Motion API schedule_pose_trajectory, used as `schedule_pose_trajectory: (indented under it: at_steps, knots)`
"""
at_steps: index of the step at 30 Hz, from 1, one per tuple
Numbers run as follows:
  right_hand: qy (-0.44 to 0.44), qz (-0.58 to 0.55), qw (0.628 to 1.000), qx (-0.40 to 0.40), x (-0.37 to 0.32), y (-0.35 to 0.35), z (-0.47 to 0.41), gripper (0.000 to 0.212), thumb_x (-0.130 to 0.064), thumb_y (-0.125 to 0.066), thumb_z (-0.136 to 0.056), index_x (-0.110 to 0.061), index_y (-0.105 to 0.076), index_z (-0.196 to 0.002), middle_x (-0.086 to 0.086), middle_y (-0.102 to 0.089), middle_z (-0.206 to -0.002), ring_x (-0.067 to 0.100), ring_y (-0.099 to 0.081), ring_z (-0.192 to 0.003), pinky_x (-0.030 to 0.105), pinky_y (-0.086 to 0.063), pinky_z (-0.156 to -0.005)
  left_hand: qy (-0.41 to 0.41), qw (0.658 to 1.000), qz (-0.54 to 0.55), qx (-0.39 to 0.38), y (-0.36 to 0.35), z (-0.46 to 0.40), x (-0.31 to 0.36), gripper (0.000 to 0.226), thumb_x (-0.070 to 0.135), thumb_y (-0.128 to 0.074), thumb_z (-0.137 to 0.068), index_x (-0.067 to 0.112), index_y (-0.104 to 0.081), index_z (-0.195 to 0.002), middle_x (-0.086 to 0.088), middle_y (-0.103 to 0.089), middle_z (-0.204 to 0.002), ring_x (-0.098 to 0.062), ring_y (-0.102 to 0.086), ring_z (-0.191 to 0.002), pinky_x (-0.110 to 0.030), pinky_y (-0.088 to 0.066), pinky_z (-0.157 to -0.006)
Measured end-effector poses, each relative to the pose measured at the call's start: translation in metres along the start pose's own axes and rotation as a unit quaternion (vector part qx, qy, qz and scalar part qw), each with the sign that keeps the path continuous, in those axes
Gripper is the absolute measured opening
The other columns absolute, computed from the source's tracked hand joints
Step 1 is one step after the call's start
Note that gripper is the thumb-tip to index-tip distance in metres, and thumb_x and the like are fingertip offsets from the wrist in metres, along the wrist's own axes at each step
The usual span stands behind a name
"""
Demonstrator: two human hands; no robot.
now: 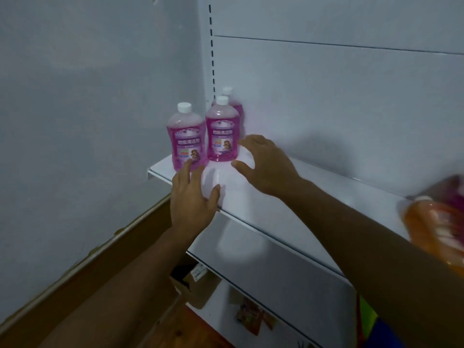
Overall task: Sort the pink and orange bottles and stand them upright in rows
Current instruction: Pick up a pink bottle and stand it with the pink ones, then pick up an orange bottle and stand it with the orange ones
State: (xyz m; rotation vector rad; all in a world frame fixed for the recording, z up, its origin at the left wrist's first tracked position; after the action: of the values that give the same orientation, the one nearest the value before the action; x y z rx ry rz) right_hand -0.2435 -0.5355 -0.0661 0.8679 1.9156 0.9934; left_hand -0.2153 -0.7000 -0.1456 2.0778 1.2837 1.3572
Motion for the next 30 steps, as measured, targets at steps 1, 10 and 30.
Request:
schedule_pose_trajectory:
  at_steps: [1, 10, 30]
  knots:
    - [-0.01, 0.025, 1.0, -0.01, 0.008, 0.008, 0.015, 0.059, -0.049, -0.052, -0.094, -0.017, -0.042, -0.142, 0.005, -0.044, -0.147, 0.024, -0.04, -0.134, 0.037, -0.034, -0.108, -0.013, 1.0, -0.011, -0.026, -0.005, 0.01, 0.018, 0.07, 0.061, -0.044, -0.085, 0.02, -0.043, -0.141, -0.004, -0.04, -0.151, -0.027, -0.034, -0.139, -0.046, -0.029, -0.112]
    - [-0.127, 0.14, 0.982, -0.003, 0.102, 0.122, 0.18, 0.07, -0.061, -0.036, -0.095, -0.021, -0.025, -0.151, 0.004, -0.021, -0.16, 0.024, -0.016, -0.147, 0.044, -0.017, -0.118, -0.12, 0.962, 0.016, -0.245, -0.079, 0.116, 0.184, 0.081, 0.07, -0.033, -0.081, 0.024, -0.035, -0.148, 0.0, -0.038, -0.153, -0.023, -0.038, -0.139, -0.045, -0.029, -0.115]
    - [-0.396, 0.162, 0.9, 0.083, 0.228, 0.234, 0.371, 0.071, -0.053, -0.06, -0.087, -0.021, -0.034, -0.145, 0.005, -0.043, -0.146, 0.026, -0.039, -0.133, 0.043, -0.039, -0.104, -0.236, 0.896, 0.239, -0.291, -0.131, 0.152, 0.378, 0.064, 0.055, -0.062, -0.086, 0.023, -0.04, -0.138, -0.002, -0.054, -0.133, -0.02, -0.056, -0.117, -0.035, -0.049, -0.089]
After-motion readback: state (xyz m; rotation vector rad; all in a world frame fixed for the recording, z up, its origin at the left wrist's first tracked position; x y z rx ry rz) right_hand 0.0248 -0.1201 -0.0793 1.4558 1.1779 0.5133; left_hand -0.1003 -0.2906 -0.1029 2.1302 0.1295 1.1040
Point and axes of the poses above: each hand's wrist, its own z-axis away from the middle knuckle, its own y-axis out of the back of the hand, x = y × z, the point moved 6 cm from there along -z, towards the middle knuckle
